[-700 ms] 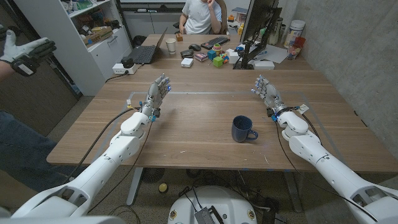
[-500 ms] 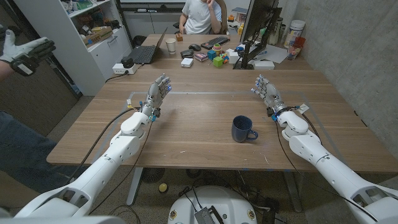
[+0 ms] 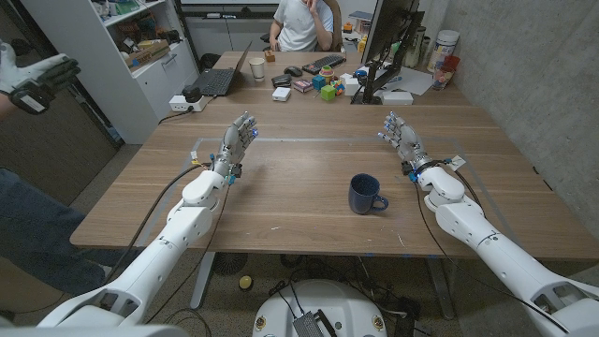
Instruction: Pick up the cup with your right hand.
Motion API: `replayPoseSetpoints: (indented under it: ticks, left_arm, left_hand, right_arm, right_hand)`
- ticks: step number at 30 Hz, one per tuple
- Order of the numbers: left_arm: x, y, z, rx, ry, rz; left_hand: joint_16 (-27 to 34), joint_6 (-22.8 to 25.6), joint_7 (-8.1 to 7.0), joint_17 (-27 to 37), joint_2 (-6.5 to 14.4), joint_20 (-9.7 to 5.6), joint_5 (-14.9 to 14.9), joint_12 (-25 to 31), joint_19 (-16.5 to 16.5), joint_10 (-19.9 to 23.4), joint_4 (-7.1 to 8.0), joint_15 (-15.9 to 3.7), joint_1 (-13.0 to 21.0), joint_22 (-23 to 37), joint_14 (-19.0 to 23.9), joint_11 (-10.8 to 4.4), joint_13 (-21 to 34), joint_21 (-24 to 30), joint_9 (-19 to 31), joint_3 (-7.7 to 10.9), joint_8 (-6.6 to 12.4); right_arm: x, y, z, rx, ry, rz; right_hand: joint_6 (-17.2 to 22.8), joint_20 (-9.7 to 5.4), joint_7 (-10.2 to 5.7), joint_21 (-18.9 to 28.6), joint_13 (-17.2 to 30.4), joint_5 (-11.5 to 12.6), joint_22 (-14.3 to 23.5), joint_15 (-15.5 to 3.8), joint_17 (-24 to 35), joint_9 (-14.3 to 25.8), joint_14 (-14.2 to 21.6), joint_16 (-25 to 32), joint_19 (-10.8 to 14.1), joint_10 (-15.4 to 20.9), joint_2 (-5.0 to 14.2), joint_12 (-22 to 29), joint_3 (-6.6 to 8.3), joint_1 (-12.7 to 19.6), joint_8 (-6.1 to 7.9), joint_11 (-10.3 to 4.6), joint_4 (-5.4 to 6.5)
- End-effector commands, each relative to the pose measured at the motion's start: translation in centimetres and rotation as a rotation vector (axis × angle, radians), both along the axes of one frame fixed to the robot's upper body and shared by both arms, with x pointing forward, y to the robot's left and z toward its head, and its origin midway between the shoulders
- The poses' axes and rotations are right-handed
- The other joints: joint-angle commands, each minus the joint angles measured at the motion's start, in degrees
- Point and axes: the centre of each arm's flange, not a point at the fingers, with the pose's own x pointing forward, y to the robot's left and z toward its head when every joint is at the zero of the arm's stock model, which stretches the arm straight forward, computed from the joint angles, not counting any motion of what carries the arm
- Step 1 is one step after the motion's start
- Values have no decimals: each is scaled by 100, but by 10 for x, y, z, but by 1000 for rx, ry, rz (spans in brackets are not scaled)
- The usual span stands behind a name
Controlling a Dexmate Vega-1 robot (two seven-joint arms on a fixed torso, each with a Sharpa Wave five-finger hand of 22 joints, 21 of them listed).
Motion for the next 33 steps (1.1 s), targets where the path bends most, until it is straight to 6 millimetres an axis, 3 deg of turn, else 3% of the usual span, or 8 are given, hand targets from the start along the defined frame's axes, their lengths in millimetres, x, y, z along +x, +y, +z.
replayPoseSetpoints:
  ticks: [1, 12, 24, 33]
  left_arm:
    - [-2, 0, -3, -2, 6, 1]
    - [0, -2, -3, -11, 20, 4]
    - [1, -5, -3, 4, 34, -1]
    - [4, -13, 0, 11, 31, -20]
  left_hand:
    - [24, 75, 10, 11, 29, 57, 33, 29, 6, 49, -9, 20, 58, 8, 17, -17, 8, 36, 14, 50, 44]
    - [21, 76, 13, 11, 42, 78, 32, 29, -10, 51, -14, 24, 66, 9, 16, -16, 8, 32, 15, 58, 41]
    - [18, 79, 10, 11, 51, 102, 30, 26, -31, 48, -19, 25, 74, 9, 12, -11, 9, 26, 15, 64, 39]
    - [16, 84, 12, 11, 60, 118, 30, 24, -47, 46, -23, 29, 81, 10, 9, -3, 9, 22, 16, 70, 39]
  right_arm:
    - [-18, -16, 4, -9, -40, -33]
    - [-48, -28, -3, 10, -85, -44]
    - [-96, -24, -19, 5, -128, -25]
    - [-119, -26, -29, -26, -128, -30]
  right_hand:
    - [20, 7, 12, -26, 5, 40, 19, -1, 1, 18, 32, 9, 33, 42, -15, 30, 33, 69, 14, 7, -58]
    - [26, 39, 47, -70, -22, 41, 18, 39, -37, 14, 22, -7, 57, 14, -64, 23, 49, 180, 19, 35, -138]
    - [24, 44, 45, -146, -55, 38, 21, 22, -85, 13, 45, -9, 80, 14, -115, 30, 59, 314, 20, 26, -205]
    - [17, 78, 58, -183, -70, 35, 23, 44, -105, 13, 66, -5, 116, 24, -138, 37, 55, 372, 17, 41, -219]
